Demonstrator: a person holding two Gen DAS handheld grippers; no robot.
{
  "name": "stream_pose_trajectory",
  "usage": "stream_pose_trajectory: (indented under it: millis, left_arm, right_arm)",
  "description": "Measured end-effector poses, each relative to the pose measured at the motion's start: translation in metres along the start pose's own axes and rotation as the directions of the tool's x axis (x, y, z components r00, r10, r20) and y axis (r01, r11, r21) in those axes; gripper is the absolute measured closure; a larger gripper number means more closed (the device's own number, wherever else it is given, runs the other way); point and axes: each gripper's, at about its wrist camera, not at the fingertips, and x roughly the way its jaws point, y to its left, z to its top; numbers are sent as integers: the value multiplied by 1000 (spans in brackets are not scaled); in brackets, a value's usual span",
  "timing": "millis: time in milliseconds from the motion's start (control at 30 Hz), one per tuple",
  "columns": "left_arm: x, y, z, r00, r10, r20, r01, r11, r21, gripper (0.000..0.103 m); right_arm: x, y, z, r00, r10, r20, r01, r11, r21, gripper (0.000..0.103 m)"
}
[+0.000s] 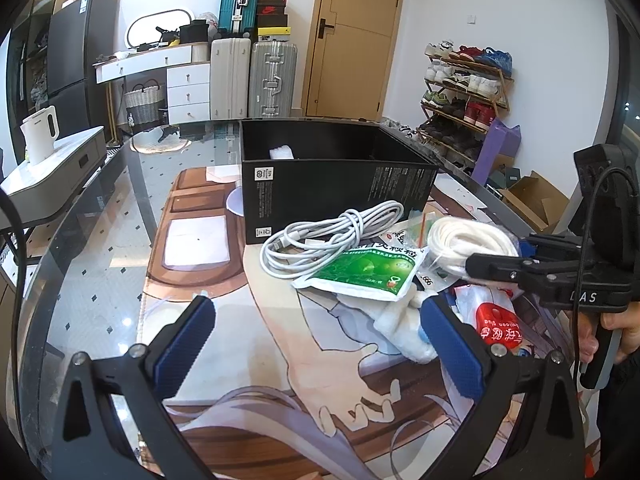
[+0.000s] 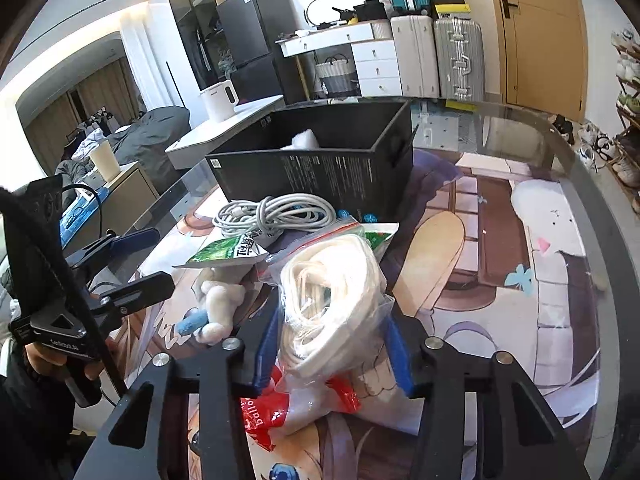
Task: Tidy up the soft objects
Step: 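Grasp the bagged white strap with the right gripper and lift it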
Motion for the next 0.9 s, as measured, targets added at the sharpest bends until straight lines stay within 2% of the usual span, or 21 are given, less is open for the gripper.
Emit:
stream_pose_trajectory:
  millis: [200, 367, 733, 900]
  left_arm:
    - [1, -4, 1, 1000, 21, -14, -21, 1000, 11, 0]
    - [3, -5, 5, 999, -21, -36, 22, 1000, 10, 0]
    - [27, -6, 20, 990, -110, -94, 101, 990, -95, 0]
    - [41, -6, 25, 987, -100, -128, 86, 990, -112, 0]
  right_arm:
    - [-8, -1, 0, 1000, 13, 26, -13, 1000, -5, 62]
    - [-16, -2, 1, 999, 20, 46, -20, 1000, -3, 63]
    - [-29, -12, 0, 997, 18, 79, -19, 1000, 17, 63]
    - [-31, -14, 0, 996, 19, 85, -20, 1000, 20, 63]
